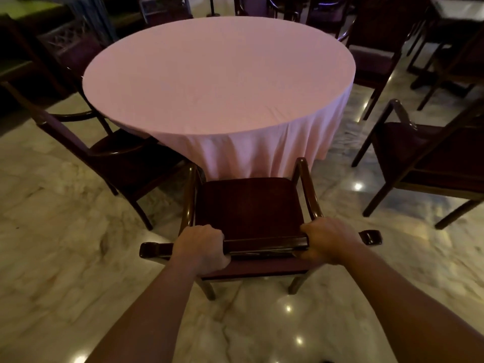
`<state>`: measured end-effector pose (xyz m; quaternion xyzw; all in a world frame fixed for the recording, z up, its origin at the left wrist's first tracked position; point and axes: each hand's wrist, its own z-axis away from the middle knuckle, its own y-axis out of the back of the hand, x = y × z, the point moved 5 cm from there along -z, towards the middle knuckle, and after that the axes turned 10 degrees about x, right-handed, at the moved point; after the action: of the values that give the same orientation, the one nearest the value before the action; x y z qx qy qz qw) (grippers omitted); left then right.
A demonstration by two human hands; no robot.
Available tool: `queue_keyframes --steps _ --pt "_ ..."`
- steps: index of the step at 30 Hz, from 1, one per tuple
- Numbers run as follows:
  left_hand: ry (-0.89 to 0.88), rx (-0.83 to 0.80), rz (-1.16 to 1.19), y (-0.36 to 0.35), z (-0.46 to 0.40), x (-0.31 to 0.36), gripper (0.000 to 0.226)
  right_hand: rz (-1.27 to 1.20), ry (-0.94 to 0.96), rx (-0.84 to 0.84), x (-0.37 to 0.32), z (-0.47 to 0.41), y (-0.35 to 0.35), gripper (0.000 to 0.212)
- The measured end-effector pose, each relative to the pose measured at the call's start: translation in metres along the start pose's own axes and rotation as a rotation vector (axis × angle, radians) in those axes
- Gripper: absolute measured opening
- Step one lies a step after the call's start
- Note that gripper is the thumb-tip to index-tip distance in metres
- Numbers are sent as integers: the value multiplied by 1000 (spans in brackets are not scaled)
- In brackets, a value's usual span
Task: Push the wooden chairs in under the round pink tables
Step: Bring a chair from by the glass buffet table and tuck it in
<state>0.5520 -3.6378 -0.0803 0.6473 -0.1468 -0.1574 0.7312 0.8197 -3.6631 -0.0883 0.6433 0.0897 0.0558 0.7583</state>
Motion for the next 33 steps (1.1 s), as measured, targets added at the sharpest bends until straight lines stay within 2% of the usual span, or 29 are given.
queue_keyframes --steps 18,33 --pt "256 -7 -23 23 -162 78 32 28 214 -4 171 -141 41 52" --pt "320 3 3 34 -274 58 39 87 292 19 225 -255 62 54"
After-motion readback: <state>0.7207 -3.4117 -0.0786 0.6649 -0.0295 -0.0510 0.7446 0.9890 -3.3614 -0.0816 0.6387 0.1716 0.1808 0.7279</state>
